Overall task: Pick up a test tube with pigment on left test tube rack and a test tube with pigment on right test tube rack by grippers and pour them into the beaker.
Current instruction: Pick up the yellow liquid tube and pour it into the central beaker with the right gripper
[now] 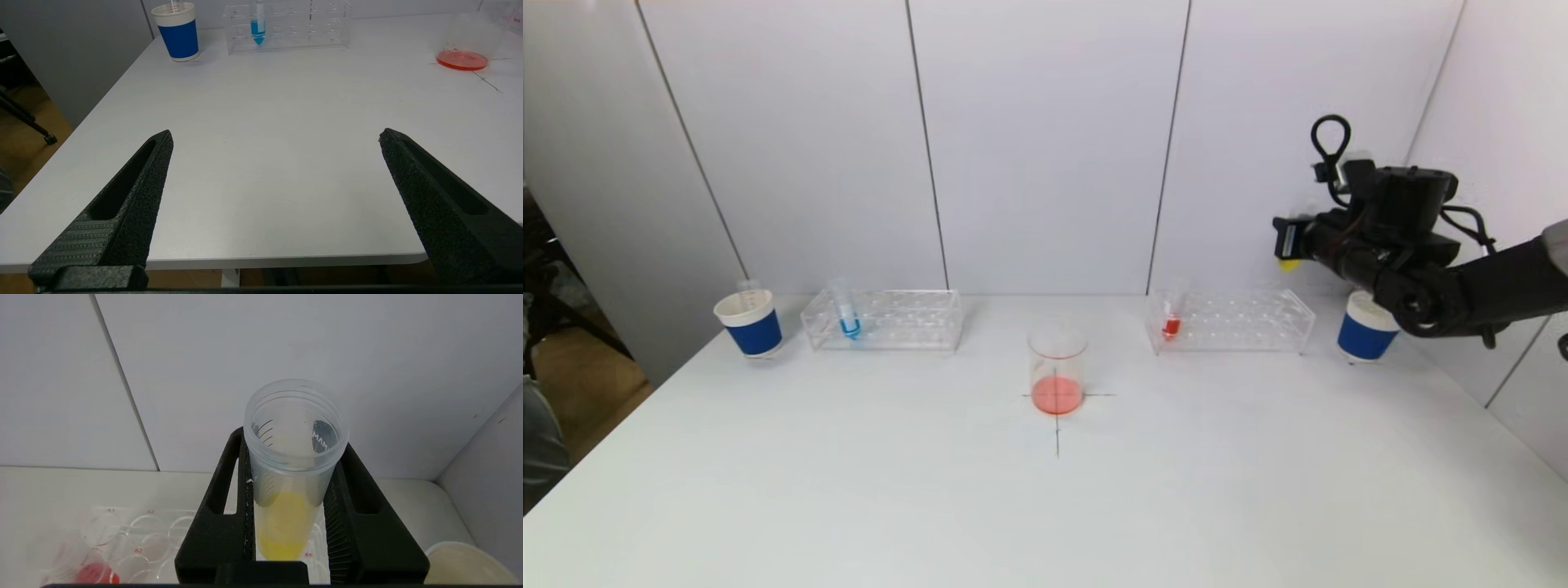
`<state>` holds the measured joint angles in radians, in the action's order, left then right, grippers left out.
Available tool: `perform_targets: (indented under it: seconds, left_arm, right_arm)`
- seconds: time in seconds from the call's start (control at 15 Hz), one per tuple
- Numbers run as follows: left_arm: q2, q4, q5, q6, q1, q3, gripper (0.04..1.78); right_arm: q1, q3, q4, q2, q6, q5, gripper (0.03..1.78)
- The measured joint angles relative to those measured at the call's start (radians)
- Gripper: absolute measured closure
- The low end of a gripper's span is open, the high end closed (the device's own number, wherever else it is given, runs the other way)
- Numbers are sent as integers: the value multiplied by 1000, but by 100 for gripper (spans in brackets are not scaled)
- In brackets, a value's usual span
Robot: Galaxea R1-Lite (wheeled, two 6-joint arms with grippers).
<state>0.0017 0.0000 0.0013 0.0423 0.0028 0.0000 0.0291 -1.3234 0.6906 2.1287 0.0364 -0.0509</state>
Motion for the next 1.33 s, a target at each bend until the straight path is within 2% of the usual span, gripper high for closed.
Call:
perform_targets:
  seconds: [0.27, 0.6, 0.73, 0.8, 0.93, 1.33]
  left_arm:
    - [0, 0, 0, 0, 0, 0, 6]
    - [0, 0, 0, 0, 0, 0, 6]
    - [0, 0, 0, 0, 0, 0, 6]
    - [0, 0, 0, 0, 0, 0, 6]
    - [0, 0, 0, 0, 0, 0, 6]
    - [0, 0, 0, 0, 0, 0, 6]
  right_arm:
    - [-5, -196, -258, -90, 1, 7, 128]
    - [5, -530, -638, -131, 1, 12, 128]
    - [15, -617, -793, -119, 10, 37, 128]
    - [17, -629, -805, -110, 18, 82, 128]
    - [29, -637, -750, -99, 48, 178, 128]
    - [132, -639, -746, -94, 253, 324, 128]
